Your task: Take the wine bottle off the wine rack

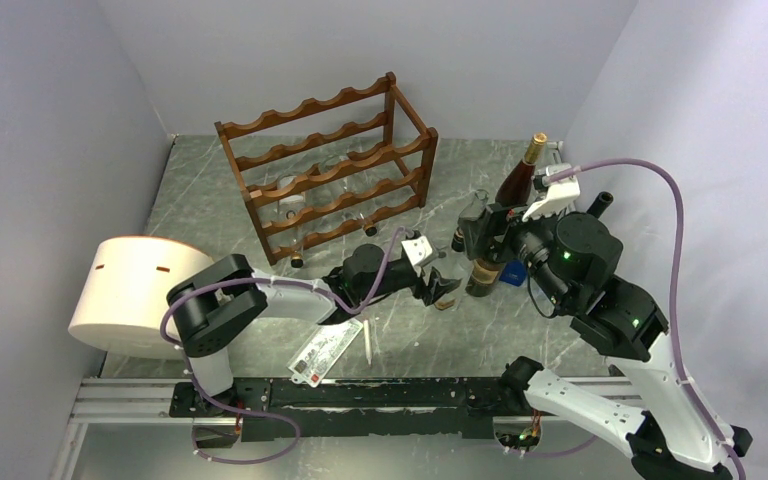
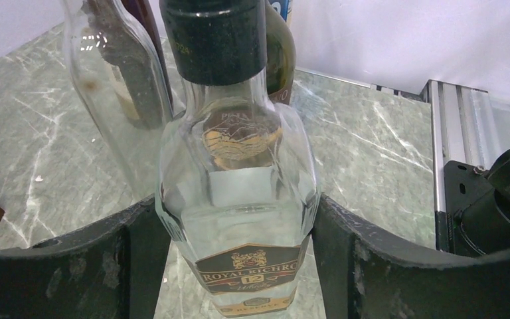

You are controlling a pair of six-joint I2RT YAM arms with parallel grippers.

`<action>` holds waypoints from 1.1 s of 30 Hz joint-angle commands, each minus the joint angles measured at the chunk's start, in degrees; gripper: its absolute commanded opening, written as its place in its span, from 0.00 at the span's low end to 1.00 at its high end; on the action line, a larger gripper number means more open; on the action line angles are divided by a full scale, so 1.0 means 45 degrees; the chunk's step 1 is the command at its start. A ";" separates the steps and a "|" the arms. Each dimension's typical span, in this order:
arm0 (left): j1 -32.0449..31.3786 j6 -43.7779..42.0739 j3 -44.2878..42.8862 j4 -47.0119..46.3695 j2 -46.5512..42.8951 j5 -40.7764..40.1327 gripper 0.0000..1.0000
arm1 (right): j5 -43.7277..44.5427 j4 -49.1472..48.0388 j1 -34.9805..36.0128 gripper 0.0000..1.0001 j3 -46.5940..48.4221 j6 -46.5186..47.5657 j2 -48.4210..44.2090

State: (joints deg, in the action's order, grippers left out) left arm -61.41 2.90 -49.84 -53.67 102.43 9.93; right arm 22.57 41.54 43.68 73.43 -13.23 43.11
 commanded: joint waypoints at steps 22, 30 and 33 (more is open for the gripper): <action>0.0512 -0.0620 0.1673 0.1976 -0.4981 0.0593 0.99 | 0.0152 -0.0507 0.0060 0.99 -0.0255 0.0521 0.0105; 0.2704 -0.0486 0.1526 0.6430 -0.8617 -0.0188 0.99 | 0.0094 -0.1408 0.0059 1.00 0.0207 0.1207 0.1296; 0.4076 -0.0340 0.0474 0.8199 -0.9245 -0.0765 0.99 | 0.0548 -0.1900 0.0034 1.00 0.0372 0.1498 0.1877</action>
State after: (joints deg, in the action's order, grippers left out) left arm -48.95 0.86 -42.13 -29.50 64.03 10.41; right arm 22.70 37.34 43.68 73.17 -9.17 48.97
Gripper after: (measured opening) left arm 0.994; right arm 0.997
